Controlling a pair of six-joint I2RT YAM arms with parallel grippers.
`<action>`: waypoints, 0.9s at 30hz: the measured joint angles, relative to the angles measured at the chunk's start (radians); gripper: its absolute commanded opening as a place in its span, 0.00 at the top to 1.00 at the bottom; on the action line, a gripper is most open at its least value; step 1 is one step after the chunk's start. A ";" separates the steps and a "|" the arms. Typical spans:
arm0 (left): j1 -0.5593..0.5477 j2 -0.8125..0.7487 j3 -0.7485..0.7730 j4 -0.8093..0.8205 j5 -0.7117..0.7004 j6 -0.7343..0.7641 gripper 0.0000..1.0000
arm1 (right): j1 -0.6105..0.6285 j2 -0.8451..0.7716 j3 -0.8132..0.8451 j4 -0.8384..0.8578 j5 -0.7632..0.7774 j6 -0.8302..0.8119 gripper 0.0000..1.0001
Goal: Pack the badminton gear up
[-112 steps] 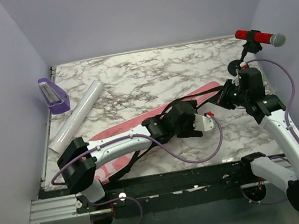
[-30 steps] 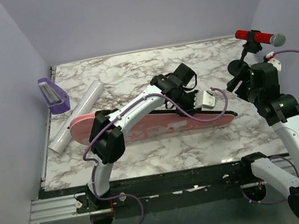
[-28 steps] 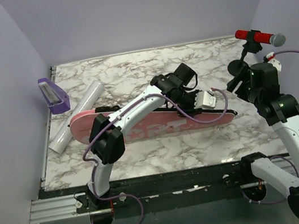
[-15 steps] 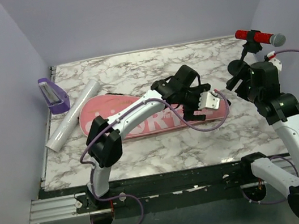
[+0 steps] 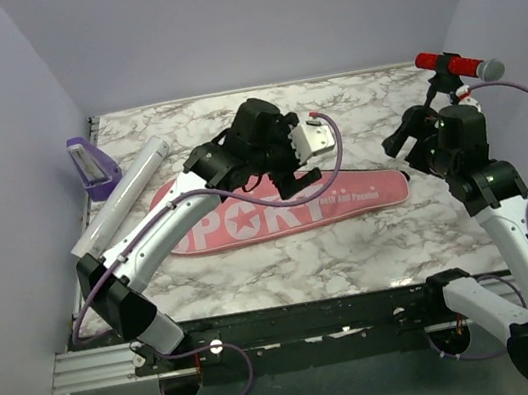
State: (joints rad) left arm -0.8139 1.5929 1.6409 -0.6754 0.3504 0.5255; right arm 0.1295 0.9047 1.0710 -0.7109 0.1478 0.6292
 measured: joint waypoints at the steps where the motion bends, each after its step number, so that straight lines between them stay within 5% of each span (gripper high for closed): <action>1: -0.002 -0.014 -0.001 -0.019 -0.036 -0.033 0.02 | 0.000 0.002 -0.012 0.017 -0.019 -0.006 0.00; 9: 0.061 -0.175 -0.179 -0.092 -0.276 -0.222 0.02 | 0.000 0.118 -0.042 0.078 -0.156 -0.052 0.00; 18: 0.481 -0.435 -0.399 -0.074 -0.222 -0.319 0.02 | 0.000 0.122 -0.087 0.195 -0.229 -0.081 0.00; 27: 0.806 -0.530 -0.734 0.260 -0.131 -0.439 0.02 | 0.000 0.204 -0.428 0.581 0.115 -0.082 0.00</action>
State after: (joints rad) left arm -0.0074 1.0630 0.9066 -0.4152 0.2195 0.0864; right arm 0.1299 1.1091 0.6426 -0.1299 0.2630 0.5468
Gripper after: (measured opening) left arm 0.985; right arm 0.998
